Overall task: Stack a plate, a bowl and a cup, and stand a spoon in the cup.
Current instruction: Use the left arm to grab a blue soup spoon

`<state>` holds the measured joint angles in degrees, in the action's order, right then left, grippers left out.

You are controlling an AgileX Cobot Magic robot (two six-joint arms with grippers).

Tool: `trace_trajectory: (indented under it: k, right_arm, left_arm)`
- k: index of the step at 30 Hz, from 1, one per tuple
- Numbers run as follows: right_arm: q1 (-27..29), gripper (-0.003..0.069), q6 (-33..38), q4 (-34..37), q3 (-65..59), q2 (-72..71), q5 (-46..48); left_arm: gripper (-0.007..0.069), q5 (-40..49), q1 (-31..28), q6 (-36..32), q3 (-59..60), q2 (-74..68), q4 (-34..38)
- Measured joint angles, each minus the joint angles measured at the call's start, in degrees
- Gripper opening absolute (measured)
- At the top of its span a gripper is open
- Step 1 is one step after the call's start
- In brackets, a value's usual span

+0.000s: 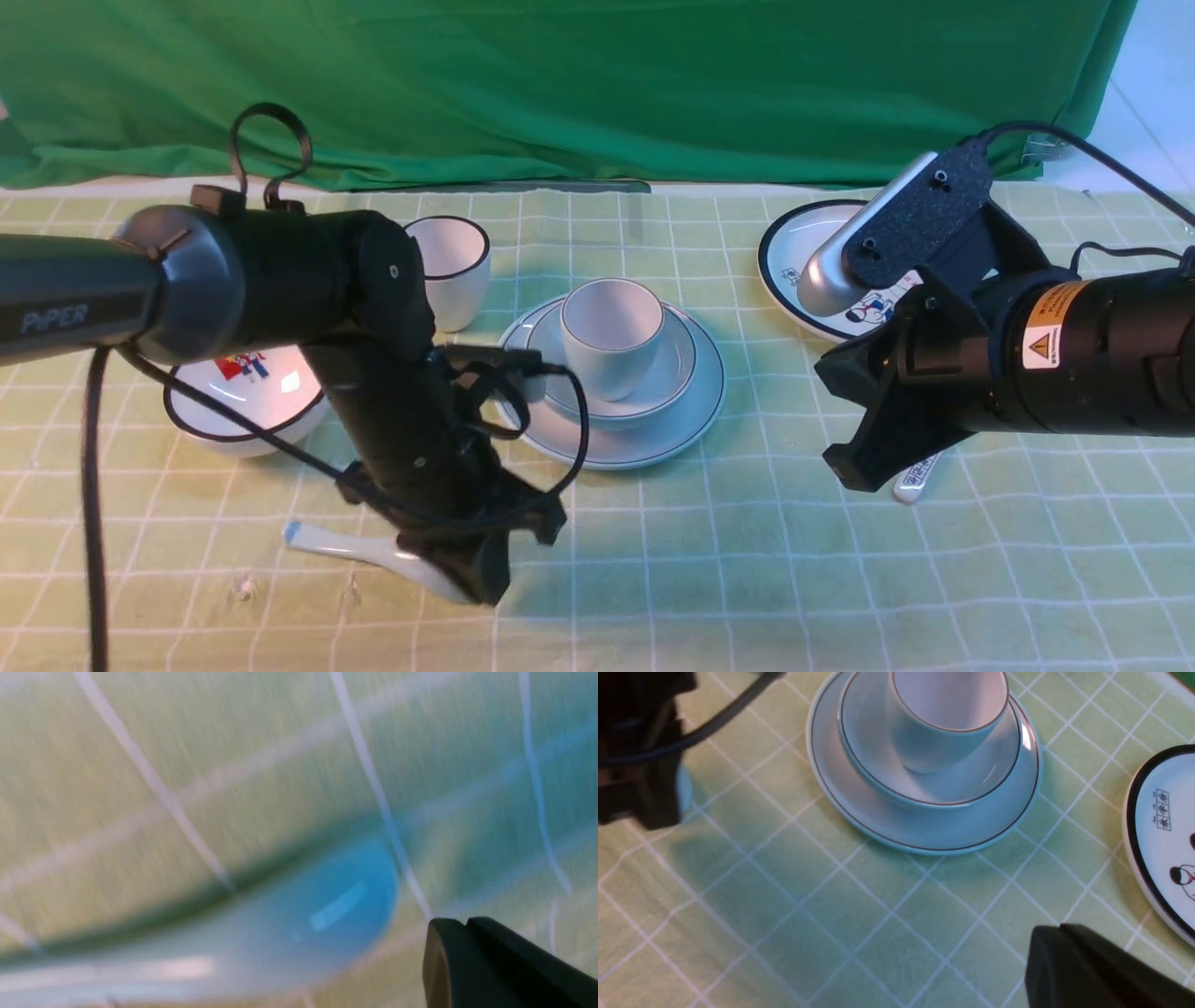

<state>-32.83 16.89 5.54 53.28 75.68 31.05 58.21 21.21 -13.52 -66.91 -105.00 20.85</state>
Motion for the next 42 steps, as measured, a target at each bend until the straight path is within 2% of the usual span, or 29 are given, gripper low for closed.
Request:
trace_trajectory:
  k: [4,9,12,15,22,31,34,40,42]
  right_arm:
    - [0.0,0.0026,0.0,0.0,0.0,0.0,0.0]
    - [0.0,0.0032,0.0,0.0,0.0,0.0,-0.4]
    - [0.0,0.0036,0.0,0.0,0.0,0.0,-0.9]
    - [0.0,0.0038,0.0,0.0,0.0,0.0,-1.1]
    - [0.0,0.0047,0.0,0.0,0.0,0.0,-1.2]
    - [0.0,0.0066,0.0,0.0,0.0,0.0,-0.8]
    - [0.0,0.007,0.0,0.0,0.0,0.0,-0.8]
    - [0.0,0.0077,-0.2,0.0,0.0,0.0,-0.8]
    - [0.0,0.0078,-0.2,0.0,0.0,0.0,-0.8]
  left_arm:
    - [0.0014,1.3,0.1,0.8,3.7,6.4,-0.9]
    - [0.0015,-6.2,0.1,11.5,10.1,17.4,-8.0]
    - [0.0016,-9.5,0.1,17.7,14.5,21.2,-15.3]
    - [0.0016,-11.2,0.1,19.4,17.3,20.2,-18.6]
    - [0.0016,-17.3,0.1,22.9,18.5,13.3,-20.8]
    - [0.0016,-22.8,0.1,33.0,18.6,10.0,-31.9]
    - [0.0016,-28.6,0.1,36.6,18.6,10.0,-34.6]
    - [0.0016,-50.0,0.1,38.0,18.6,8.4,-35.7]
    - [0.0017,-51.4,0.1,38.0,18.2,8.0,-35.8]
